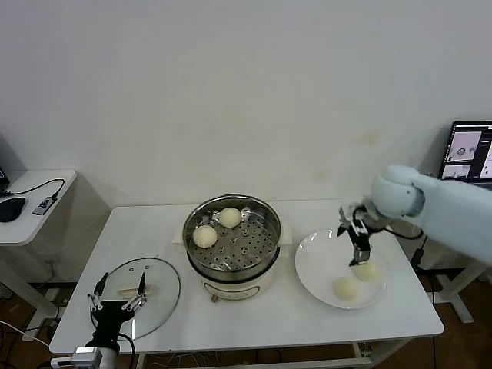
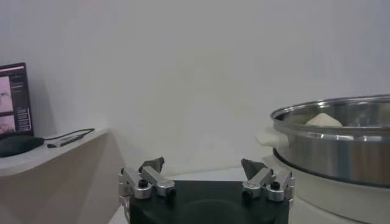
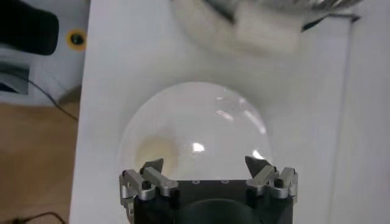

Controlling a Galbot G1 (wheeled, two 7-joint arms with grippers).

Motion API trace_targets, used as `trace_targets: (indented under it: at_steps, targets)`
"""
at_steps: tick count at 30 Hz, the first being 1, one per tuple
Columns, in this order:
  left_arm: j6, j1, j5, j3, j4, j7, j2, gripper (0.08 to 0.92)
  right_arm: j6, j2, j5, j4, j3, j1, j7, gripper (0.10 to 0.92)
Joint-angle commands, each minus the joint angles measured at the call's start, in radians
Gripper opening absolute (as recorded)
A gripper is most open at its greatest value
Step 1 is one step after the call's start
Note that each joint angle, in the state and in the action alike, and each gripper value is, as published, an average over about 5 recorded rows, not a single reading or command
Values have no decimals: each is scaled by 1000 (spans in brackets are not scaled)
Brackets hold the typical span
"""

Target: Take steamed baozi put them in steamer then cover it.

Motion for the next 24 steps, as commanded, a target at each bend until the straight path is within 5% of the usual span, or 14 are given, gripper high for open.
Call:
trace_targets:
  at_steps: [1,24]
  targets:
    - [1,7,-1,-10,1,1,3,823,44,-45,-110,-49,150,-251,20,823]
    - [-2,13,-4,-22,2,5,1,823,31,59,-139,-146,246,-419,39,794]
